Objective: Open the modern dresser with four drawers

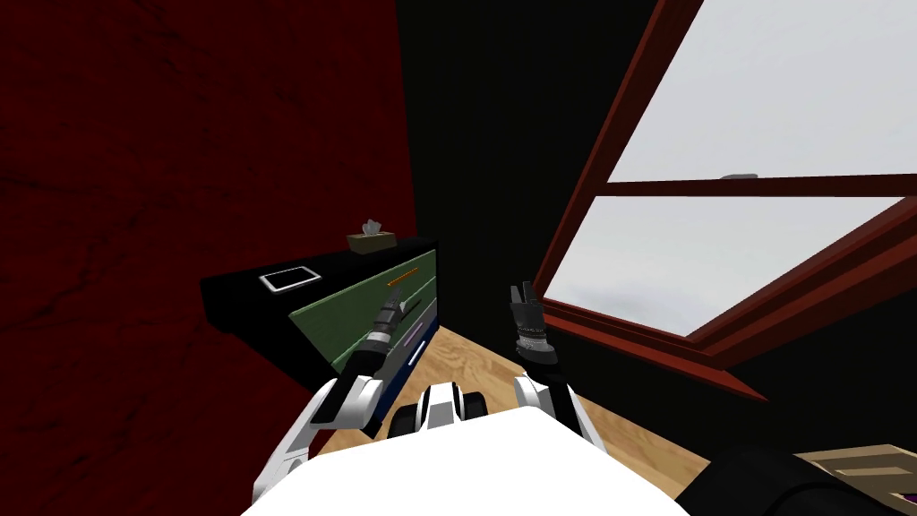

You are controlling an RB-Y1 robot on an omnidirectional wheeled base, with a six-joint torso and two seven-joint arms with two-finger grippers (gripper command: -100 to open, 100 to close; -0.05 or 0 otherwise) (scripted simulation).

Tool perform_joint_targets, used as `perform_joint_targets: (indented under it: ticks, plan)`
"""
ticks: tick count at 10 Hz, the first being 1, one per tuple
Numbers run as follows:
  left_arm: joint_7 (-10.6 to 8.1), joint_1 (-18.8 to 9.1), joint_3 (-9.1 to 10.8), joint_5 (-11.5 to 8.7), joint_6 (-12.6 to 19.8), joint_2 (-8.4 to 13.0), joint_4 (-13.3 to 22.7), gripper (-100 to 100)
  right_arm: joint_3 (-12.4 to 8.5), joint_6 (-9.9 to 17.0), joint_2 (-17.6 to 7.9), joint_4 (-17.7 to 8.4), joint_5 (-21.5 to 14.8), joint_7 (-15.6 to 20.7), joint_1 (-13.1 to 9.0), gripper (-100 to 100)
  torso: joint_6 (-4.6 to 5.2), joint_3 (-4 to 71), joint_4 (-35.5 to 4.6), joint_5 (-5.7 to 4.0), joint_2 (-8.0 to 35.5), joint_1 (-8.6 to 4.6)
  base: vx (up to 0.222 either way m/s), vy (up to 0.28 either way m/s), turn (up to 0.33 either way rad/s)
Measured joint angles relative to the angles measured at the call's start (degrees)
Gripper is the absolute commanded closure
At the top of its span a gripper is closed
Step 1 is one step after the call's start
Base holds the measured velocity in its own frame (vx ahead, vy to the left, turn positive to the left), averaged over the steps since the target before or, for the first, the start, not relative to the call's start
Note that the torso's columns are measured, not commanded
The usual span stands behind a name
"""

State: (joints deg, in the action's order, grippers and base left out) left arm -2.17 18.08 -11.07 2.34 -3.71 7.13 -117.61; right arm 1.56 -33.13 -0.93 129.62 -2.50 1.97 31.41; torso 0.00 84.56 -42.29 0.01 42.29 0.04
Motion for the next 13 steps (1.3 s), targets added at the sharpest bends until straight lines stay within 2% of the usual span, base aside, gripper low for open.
perform_joint_targets:
  ticks: [3, 7, 10, 11, 13]
  plan:
    - [-0.54, 0.0, 0.22, -0.5, 1.1, 0.4, -1.0, -100, 0.0, 0.0, 0.0, 0.0, 0.0, 0.0, 0.0, 0, 0.0, 0.1, 0.0, 0.02, -0.1, 0.07, 0.09, 0.142, -0.007]
    - [-0.88, 0.0, 0.39, -0.8, 1.7, -4.4, -1.2, -100, 0.0, 0.0, 0.0, 0.0, 0.0, 0.0, 0.0, 0, 0.01, -0.1, 0.0, -0.08, 0.1, -0.29, 0.016, 0.041, -0.001]
    - [-0.91, 0.3, 0.34, -0.7, 3.3, -4.6, -3.3, -100, 0.0, 0.0, 0.0, 0.0, 0.0, 0.0, 0.0, 0, 0.0, 0.1, 0.0, -0.02, -0.1, -0.08, 0.023, -0.015, 0.03]
    - [-0.91, 0.3, 0.34, -0.7, 3.5, -4.6, -3.4, 100, 0.0, 0.0, 0.0, 0.0, 0.0, 0.0, 0.0, 0, 0.01, 0.0, 0.0, 0.0, 0.0, -0.02, -0.001, 0.011, -0.055]
    - [-0.92, 0.1, 0.38, -0.8, 2.7, -4.5, -2.4, 100, 0.0, 0.0, 0.0, 0.0, 0.0, 0.0, 0.0, 0, -0.01, 0.0, 0.0, 0.01, 0.0, 0.01, -0.029, -0.042, -0.003]
